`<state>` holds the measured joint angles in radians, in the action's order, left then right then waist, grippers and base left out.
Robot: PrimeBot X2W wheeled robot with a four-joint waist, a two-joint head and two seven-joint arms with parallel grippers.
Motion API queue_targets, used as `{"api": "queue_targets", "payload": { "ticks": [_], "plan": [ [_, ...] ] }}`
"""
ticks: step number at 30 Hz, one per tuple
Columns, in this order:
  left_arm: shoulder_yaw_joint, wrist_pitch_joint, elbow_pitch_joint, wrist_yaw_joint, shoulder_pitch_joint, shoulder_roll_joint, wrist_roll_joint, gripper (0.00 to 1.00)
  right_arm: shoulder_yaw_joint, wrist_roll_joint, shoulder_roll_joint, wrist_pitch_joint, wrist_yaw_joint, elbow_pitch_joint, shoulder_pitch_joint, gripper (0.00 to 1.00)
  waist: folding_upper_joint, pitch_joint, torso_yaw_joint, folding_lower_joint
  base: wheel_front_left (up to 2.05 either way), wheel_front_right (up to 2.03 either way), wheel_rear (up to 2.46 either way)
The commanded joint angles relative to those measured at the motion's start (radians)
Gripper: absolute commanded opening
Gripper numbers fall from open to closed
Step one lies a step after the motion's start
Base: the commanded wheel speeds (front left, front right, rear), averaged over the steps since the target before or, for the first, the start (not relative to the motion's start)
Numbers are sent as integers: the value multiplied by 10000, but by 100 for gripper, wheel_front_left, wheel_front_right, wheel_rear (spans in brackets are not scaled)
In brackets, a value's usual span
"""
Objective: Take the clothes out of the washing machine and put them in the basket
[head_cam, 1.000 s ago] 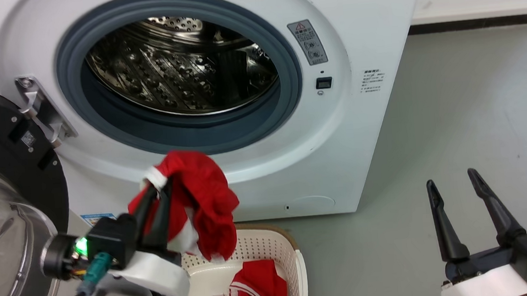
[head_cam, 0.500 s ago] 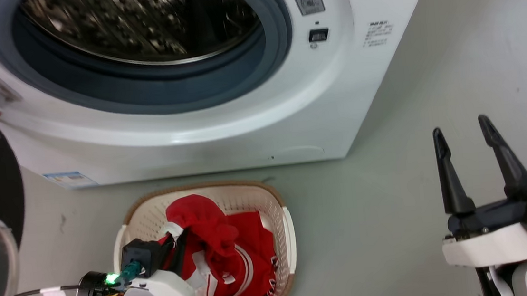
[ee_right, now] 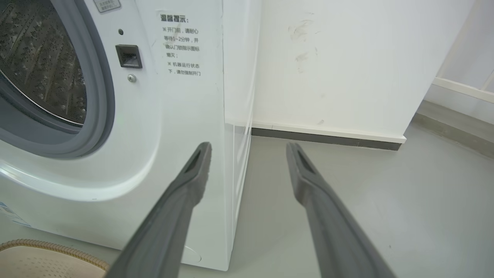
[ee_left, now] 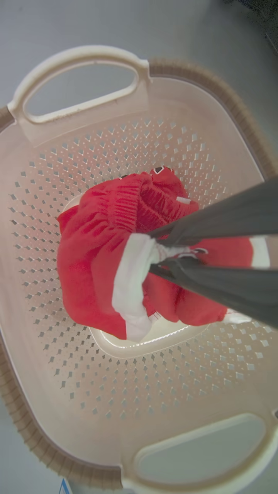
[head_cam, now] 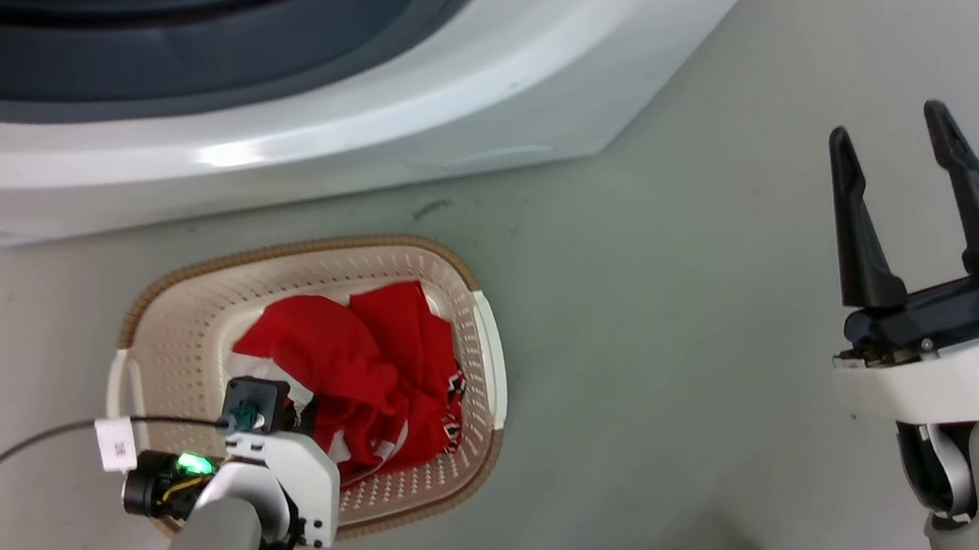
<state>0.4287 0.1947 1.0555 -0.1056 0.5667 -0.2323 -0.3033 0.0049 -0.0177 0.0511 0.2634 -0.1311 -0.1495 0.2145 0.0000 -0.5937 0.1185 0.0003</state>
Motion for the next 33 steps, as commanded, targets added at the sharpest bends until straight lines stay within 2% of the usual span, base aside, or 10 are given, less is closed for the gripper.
{"api": "queue_targets", "payload": {
  "ticks": [1, 6, 16, 17, 18, 26, 33],
  "plan": [
    [72, -81, 342, -11, 308, 16, 85, 0, -17, -47, -17, 20, 7, -64, 242, 100, 0, -694, 225, -3, 0, 0, 0],
    [262, -176, 1431, -32, 1192, 26, 221, 0, -7, -185, -17, 21, 7, -178, 591, 100, 0, -1397, 392, -3, 0, 0, 0],
    [453, -694, 2146, 141, 1803, 95, 218, 0, -22, -312, -16, 20, 7, -165, 935, 100, 0, -1874, 502, -3, 0, 0, 0],
    [480, -704, 2177, 140, 1773, 119, 213, 31, -19, -320, -17, 20, 7, -138, 922, 100, 0, -1820, 489, -3, 0, 0, 0],
    [500, -602, 2189, 142, 1745, 134, 235, 100, -12, -324, -16, 21, 7, -107, 894, 100, 0, -1760, 476, -3, 0, 0, 0],
    [365, 346, 2229, 10, 1192, 654, -210, 100, -14, -146, -16, 21, 7, 171, 341, 100, 0, -294, 10, -3, 0, 0, 0],
    [107, 705, 1757, 125, 574, 715, -485, 100, -7, 86, -14, 21, 7, 355, -232, 100, 0, 1009, -373, -3, 0, 0, 0]
  ]
}}
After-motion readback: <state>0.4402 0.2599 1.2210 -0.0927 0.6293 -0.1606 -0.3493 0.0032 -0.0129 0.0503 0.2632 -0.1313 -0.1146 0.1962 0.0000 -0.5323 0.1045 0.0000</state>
